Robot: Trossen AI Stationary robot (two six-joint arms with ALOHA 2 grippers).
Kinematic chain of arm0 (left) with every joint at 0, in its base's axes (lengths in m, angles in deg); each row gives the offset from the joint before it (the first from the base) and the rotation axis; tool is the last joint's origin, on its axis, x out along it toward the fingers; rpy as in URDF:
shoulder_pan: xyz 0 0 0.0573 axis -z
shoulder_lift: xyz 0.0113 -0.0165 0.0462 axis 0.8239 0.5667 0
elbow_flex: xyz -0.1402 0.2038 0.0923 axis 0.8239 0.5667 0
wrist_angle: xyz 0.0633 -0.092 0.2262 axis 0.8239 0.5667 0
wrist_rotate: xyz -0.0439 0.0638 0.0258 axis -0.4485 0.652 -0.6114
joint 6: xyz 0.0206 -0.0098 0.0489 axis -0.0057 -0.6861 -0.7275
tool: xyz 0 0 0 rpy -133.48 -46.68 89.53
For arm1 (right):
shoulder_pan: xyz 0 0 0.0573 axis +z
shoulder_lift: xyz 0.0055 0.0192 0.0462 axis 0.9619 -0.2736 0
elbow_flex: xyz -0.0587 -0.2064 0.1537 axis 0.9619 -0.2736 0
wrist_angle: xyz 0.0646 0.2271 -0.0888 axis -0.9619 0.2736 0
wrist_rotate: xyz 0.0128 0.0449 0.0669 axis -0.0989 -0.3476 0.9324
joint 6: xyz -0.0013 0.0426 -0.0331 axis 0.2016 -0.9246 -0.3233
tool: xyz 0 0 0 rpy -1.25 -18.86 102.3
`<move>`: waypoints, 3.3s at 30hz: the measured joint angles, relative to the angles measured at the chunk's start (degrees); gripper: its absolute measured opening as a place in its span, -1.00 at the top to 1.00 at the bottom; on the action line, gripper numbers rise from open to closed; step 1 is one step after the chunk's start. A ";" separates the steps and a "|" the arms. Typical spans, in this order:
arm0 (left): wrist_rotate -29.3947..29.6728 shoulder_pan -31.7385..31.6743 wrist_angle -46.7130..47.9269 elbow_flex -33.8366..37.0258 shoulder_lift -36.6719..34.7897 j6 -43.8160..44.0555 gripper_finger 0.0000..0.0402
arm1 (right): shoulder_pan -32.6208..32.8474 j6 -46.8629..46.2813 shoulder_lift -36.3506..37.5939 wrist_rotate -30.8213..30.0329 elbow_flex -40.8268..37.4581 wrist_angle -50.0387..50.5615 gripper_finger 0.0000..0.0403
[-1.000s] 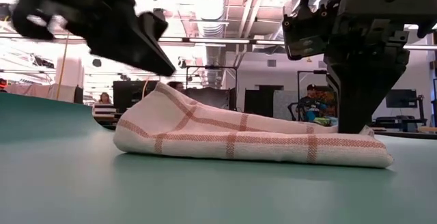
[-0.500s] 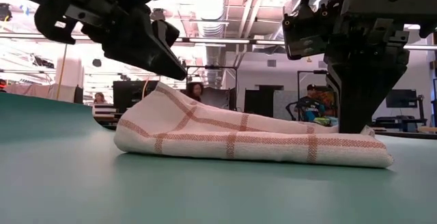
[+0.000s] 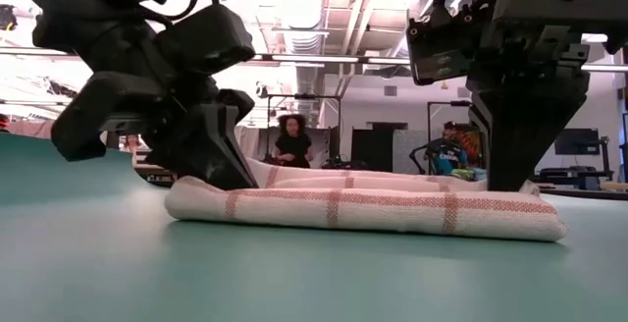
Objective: Roll towel
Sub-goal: Roll the white stripe towel
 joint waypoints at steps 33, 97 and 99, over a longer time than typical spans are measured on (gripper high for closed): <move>-4.38 -1.77 1.91 -0.02 0.00 11.50 1.00 | 11.38 28.36 0.00 -17.09 8.57 1.78 -0.18; -24.20 -1.66 0.89 0.00 -0.53 27.35 1.00 | -5.20 15.47 -3.96 15.39 9.07 6.90 0.91; -25.61 -1.62 1.15 -0.13 -1.61 28.18 1.00 | -6.31 15.31 -4.17 16.76 8.50 6.35 0.91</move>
